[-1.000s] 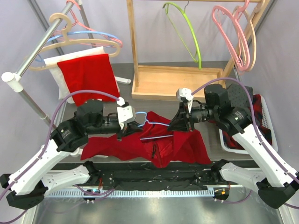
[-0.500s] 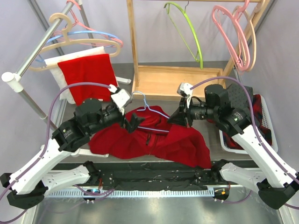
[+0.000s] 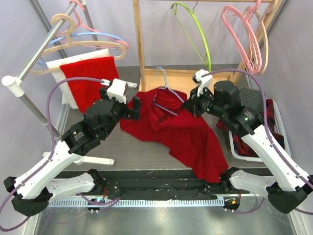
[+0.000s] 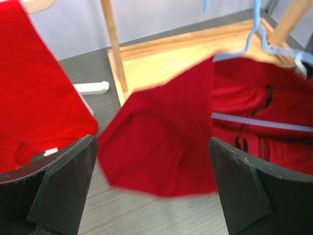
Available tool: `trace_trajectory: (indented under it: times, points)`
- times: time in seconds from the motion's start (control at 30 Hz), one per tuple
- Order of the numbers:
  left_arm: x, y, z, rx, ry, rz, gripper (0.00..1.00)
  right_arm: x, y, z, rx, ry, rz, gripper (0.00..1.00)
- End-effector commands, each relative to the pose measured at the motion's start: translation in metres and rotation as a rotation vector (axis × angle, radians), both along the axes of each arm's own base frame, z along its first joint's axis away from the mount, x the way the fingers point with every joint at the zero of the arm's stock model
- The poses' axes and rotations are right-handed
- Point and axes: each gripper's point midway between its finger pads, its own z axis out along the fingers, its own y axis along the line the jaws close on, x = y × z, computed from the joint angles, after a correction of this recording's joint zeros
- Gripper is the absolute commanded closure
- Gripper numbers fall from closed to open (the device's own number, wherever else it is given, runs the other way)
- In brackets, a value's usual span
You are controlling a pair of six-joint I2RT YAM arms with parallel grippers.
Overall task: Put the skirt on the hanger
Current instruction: Hang the skirt on the hanger, then place the hanger at the clothesline.
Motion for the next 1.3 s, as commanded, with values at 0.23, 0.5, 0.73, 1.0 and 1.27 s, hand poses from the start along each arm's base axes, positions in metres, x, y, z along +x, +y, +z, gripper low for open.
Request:
trace_trajectory:
  times: [0.23,0.5,0.73,1.0,1.27]
  points:
    - [0.000,0.022,0.024,-0.102,-0.074,0.100,0.00,0.082,-0.029,0.174,0.274,-0.367,-0.431,0.99]
    - [-0.002,0.023,0.018,-0.100,-0.061,0.103,0.00,0.120,-0.020,0.224,0.369,-0.479,-0.501,0.99]
    - [-0.002,0.023,0.008,-0.092,-0.045,0.105,0.00,0.131,-0.016,0.265,0.441,-0.578,-0.509,0.99]
    - [-0.001,0.021,-0.003,-0.086,-0.028,0.105,0.00,0.128,-0.013,0.286,0.490,-0.629,-0.487,0.99]
    - [0.001,0.017,-0.007,-0.085,-0.018,0.101,0.00,0.172,0.019,0.269,0.465,-0.611,-0.465,0.99]
